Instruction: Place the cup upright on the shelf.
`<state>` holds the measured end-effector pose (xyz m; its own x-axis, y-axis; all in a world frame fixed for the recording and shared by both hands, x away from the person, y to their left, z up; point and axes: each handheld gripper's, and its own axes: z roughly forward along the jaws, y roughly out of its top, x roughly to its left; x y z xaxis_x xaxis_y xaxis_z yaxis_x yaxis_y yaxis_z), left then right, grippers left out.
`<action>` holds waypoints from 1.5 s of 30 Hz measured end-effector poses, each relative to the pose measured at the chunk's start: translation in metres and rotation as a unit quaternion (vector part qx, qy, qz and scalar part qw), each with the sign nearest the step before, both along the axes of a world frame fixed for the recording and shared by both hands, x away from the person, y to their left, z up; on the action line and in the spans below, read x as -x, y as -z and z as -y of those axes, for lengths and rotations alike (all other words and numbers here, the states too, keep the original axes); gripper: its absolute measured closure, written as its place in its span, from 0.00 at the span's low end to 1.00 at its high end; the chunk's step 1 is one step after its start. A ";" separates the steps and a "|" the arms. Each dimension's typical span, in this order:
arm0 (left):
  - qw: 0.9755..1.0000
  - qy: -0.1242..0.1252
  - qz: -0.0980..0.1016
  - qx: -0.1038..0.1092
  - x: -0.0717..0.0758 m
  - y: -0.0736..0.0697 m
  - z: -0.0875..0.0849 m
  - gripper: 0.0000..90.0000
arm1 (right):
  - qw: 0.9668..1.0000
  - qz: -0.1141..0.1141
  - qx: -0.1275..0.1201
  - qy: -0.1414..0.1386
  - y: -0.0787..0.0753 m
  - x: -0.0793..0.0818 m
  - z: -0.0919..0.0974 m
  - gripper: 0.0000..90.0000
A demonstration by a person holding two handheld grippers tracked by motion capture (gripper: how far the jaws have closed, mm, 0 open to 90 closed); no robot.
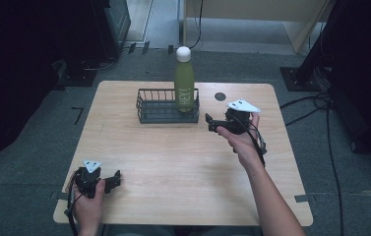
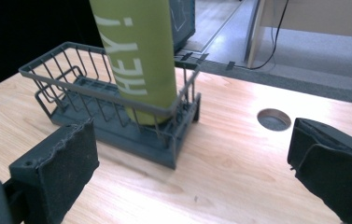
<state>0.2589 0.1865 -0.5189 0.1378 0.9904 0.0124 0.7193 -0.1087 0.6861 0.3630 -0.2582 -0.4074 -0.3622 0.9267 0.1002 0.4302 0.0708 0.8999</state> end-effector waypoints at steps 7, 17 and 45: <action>1.000 0.000 0.000 0.000 0.000 0.000 0.000 0.00 | 1.000 -0.001 0.011 0.008 0.009 0.015 0.016 0.02; 1.000 0.000 0.000 0.000 0.000 0.000 0.000 0.00 | 1.000 -0.008 0.012 0.025 0.025 0.035 0.039 0.02; 1.000 0.001 0.000 0.000 0.000 0.000 0.000 0.00 | 0.995 -0.050 0.008 0.088 0.075 0.087 0.103 0.02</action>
